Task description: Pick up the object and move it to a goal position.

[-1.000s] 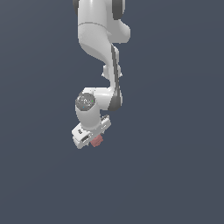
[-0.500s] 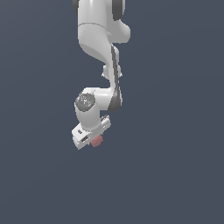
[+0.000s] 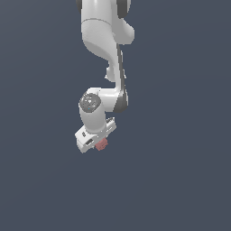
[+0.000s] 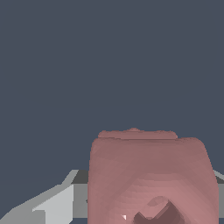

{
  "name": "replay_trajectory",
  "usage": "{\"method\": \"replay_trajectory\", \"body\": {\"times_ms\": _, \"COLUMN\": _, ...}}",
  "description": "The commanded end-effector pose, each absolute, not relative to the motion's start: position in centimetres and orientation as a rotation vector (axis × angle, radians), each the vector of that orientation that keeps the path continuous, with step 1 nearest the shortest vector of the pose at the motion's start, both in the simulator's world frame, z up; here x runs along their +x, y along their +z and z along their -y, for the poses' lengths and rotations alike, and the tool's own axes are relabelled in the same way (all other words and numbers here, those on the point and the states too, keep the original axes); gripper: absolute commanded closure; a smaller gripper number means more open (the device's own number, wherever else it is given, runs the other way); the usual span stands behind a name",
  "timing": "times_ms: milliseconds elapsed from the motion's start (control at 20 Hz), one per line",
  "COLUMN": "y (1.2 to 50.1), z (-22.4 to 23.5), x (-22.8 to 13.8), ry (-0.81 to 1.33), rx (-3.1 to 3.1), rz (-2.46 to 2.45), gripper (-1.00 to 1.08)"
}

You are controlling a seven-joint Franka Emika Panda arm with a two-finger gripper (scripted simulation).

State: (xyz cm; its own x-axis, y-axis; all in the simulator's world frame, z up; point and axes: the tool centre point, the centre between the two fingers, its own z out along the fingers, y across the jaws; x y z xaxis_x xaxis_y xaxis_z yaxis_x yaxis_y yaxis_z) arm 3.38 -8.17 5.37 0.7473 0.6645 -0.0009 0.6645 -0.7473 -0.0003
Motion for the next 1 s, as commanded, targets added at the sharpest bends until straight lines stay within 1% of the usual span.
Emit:
{"method": "replay_trajectory", "body": {"times_ms": 0, "y": 6.6, "z": 7.3, "x": 3.5, "ry": -0.001, "rx": -2.936, "rz": 1.118, "gripper": 1.08}}
{"method": "replay_trajectory", "body": {"times_ms": 300, "y": 11.3, "z": 3.9, "x": 4.0, "ry": 0.0, "rx": -2.937, "rz": 1.119, "gripper": 1.08}}
{"method": "replay_trajectory", "body": {"times_ms": 950, "y": 24.3, "z": -5.5, "x": 5.4, "ry": 0.0, "rx": -2.936, "rz": 1.12, "gripper": 1.08}}
